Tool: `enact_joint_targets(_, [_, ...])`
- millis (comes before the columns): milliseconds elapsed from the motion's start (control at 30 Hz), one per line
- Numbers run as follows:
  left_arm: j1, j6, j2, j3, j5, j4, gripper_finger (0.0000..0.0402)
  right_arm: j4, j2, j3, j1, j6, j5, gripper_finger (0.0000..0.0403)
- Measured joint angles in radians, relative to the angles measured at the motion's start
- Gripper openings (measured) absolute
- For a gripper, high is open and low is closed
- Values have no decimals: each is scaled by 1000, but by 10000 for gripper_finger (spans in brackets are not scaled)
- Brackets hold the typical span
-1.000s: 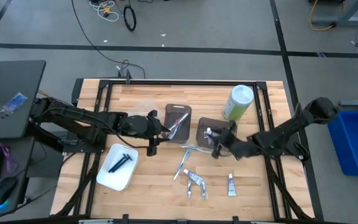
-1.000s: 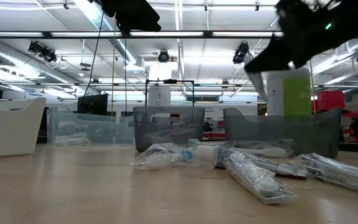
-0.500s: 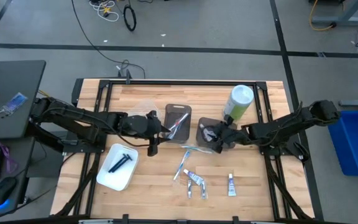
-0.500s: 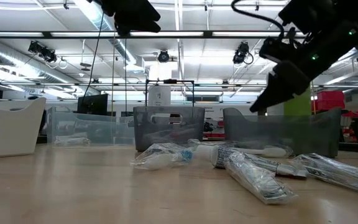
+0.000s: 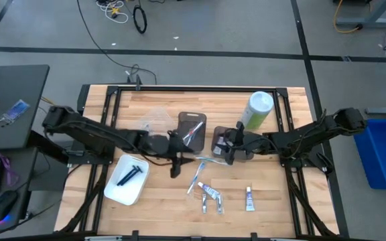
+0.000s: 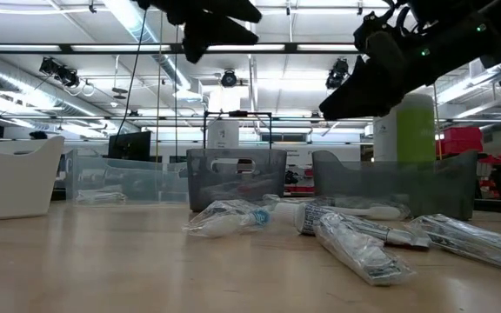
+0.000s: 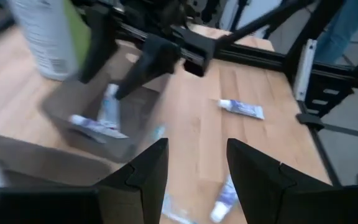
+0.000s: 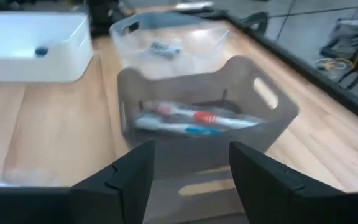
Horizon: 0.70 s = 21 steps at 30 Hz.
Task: Pick & Place Travel size toiletries
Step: Put the blue toothbrush into the left black bin
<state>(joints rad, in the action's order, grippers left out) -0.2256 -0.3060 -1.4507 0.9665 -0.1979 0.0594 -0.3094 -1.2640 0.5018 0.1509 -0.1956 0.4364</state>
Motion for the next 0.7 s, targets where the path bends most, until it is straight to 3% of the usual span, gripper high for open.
enact_joint_targets(267, [-67,-163,-171,-1,62,78,171,-3,0,0,-2,62,-1,194])
enact_joint_targets(467, [-118,-211,-288,0,-19,136,171,-20,0,0,-2,139,-1,190])
enact_joint_targets(700, [-134,-283,-322,0,-125,105,168,-89,0,0,-16,217,-1,196])
